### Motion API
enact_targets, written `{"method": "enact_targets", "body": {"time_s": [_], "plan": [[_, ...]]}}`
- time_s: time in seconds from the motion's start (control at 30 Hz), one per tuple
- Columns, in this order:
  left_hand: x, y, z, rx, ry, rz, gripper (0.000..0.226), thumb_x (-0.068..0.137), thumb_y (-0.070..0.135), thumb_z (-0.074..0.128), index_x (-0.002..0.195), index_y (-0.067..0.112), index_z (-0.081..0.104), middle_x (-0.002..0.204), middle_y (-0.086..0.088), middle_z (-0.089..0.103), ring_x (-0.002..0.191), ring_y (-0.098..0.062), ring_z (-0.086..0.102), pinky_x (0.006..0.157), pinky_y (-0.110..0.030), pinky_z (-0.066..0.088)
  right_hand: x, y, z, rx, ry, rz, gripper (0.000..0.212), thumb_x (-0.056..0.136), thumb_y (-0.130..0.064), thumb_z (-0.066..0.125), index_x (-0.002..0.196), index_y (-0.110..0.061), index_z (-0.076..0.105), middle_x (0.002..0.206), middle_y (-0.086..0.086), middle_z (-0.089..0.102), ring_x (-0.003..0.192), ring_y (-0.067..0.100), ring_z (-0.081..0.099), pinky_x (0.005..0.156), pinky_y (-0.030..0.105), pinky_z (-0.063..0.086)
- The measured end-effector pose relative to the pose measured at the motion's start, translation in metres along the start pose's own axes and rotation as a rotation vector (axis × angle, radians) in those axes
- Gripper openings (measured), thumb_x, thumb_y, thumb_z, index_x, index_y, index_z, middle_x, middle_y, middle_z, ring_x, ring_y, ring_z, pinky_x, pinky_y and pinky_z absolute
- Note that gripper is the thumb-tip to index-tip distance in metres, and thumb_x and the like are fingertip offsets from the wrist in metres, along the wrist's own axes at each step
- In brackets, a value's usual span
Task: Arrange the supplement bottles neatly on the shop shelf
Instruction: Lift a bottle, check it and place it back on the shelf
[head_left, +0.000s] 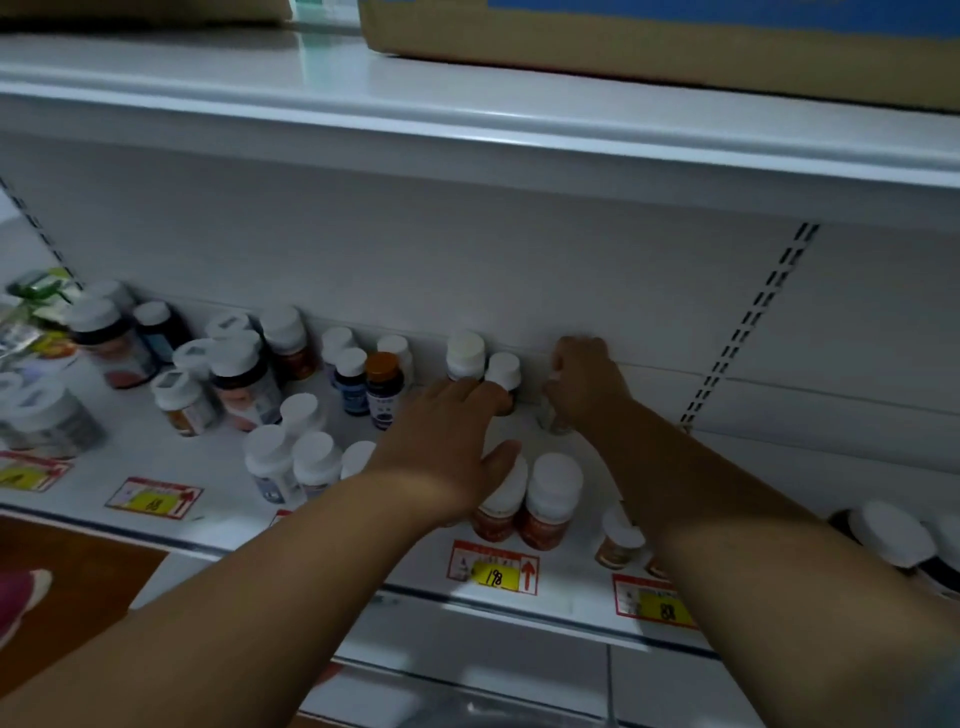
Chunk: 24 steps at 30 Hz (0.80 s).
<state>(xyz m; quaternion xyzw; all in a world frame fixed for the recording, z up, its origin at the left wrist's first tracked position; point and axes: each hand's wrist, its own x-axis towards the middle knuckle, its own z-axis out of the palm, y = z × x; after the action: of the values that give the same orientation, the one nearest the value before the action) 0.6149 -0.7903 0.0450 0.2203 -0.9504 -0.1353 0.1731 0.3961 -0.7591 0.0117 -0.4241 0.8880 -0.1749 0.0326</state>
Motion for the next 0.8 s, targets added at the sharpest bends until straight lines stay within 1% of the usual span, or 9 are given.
{"method": "enact_targets", "body": {"time_s": [0.07, 0.1, 0.17, 0.23, 0.33, 0.47, 0.57, 0.7, 0.8], "plan": [[0.001, -0.004, -0.003, -0.065, 0.052, -0.025, 0.044, 0.09, 0.044, 0.056, 0.129, 0.024, 0.05, 0.123, 0.001, 0.053, 0.112, -0.022, 0.047, 0.095, -0.038, 0.04, -0.01, 0.003, -0.013, 0.295, 0.139, 0.023, 0.02, 0.083, -0.018, 0.068, 0.096, -0.012, 0.054, 0.098, 0.005, 0.049, 0.078, 0.021, 0.055, 0.059, 0.008, 0.039], [0.002, -0.004, -0.005, -0.123, 0.08, -0.045, 0.044, 0.09, 0.044, 0.056, 0.128, 0.023, 0.05, 0.123, 0.001, 0.052, 0.11, -0.02, 0.048, 0.094, -0.036, 0.041, -0.017, 0.003, -0.022, 0.433, 0.206, 0.032, 0.014, 0.083, -0.017, 0.065, 0.091, -0.014, 0.054, 0.089, 0.0, 0.051, 0.074, 0.019, 0.053, 0.055, 0.008, 0.037], [0.005, -0.002, -0.008, -0.279, 0.097, -0.103, 0.047, 0.088, 0.05, 0.054, 0.128, 0.026, 0.049, 0.12, 0.007, 0.05, 0.102, -0.01, 0.051, 0.086, -0.025, 0.041, -0.035, 0.0, -0.044, 0.717, 0.244, 0.065, 0.003, 0.08, -0.019, 0.058, 0.083, -0.019, 0.058, 0.083, -0.003, 0.061, 0.077, 0.02, 0.059, 0.06, 0.024, 0.046], [0.01, 0.006, -0.011, -0.491, 0.014, -0.17, 0.045, 0.087, 0.059, 0.049, 0.126, 0.036, 0.048, 0.112, 0.021, 0.052, 0.091, 0.005, 0.053, 0.076, -0.013, 0.038, -0.056, -0.01, -0.065, 1.038, 0.185, 0.031, 0.015, 0.07, -0.016, 0.05, 0.073, -0.024, 0.062, 0.088, 0.001, 0.07, 0.085, 0.023, 0.065, 0.067, 0.033, 0.053], [0.015, 0.019, -0.009, -0.814, -0.123, -0.177, 0.022, 0.086, 0.057, 0.051, 0.105, 0.046, 0.053, 0.085, 0.025, 0.067, 0.074, 0.006, 0.063, 0.063, -0.01, 0.043, -0.084, -0.018, -0.08, 1.331, 0.093, -0.08, 0.022, 0.066, -0.007, 0.048, 0.071, -0.02, 0.066, 0.089, 0.007, 0.07, 0.093, 0.03, 0.065, 0.076, 0.045, 0.055], [0.01, 0.038, 0.009, -0.917, -0.041, -0.133, 0.029, 0.08, 0.047, 0.069, 0.103, 0.046, 0.052, 0.091, 0.025, 0.066, 0.08, 0.009, 0.063, 0.062, -0.005, 0.045, -0.111, -0.004, -0.082, 1.109, 0.149, -0.011, 0.012, 0.079, -0.025, 0.054, 0.087, -0.019, 0.061, 0.095, 0.003, 0.067, 0.095, 0.027, 0.065, 0.08, 0.048, 0.055], [0.005, 0.047, 0.016, -0.932, -0.02, -0.14, 0.039, 0.076, 0.046, 0.074, 0.102, 0.051, 0.046, 0.094, 0.034, 0.062, 0.082, 0.012, 0.062, 0.063, -0.005, 0.047, -0.127, 0.006, -0.082, 0.963, 0.082, 0.057, 0.028, 0.082, -0.045, 0.056, 0.097, -0.023, 0.061, 0.092, -0.005, 0.069, 0.084, 0.018, 0.069, 0.069, 0.037, 0.058], [-0.009, 0.056, 0.018, -0.927, -0.088, -0.154, 0.045, 0.072, 0.052, 0.073, 0.103, 0.055, 0.041, 0.093, 0.038, 0.059, 0.077, 0.009, 0.063, 0.055, -0.008, 0.048, -0.141, 0.003, -0.089, 0.849, 0.107, 0.044, 0.026, 0.072, -0.056, 0.06, 0.089, -0.036, 0.061, 0.091, -0.008, 0.07, 0.077, 0.013, 0.07, 0.068, 0.037, 0.061], [-0.03, 0.059, 0.015, -0.871, -0.052, -0.162, 0.055, 0.071, 0.052, 0.076, 0.115, 0.047, 0.042, 0.095, 0.028, 0.063, 0.083, 0.012, 0.061, 0.06, -0.005, 0.046, -0.15, -0.007, -0.087, 0.779, 0.112, 0.028, 0.021, 0.072, -0.054, 0.063, 0.086, -0.037, 0.062, 0.087, -0.012, 0.069, 0.075, 0.008, 0.069, 0.067, 0.035, 0.061]]}}
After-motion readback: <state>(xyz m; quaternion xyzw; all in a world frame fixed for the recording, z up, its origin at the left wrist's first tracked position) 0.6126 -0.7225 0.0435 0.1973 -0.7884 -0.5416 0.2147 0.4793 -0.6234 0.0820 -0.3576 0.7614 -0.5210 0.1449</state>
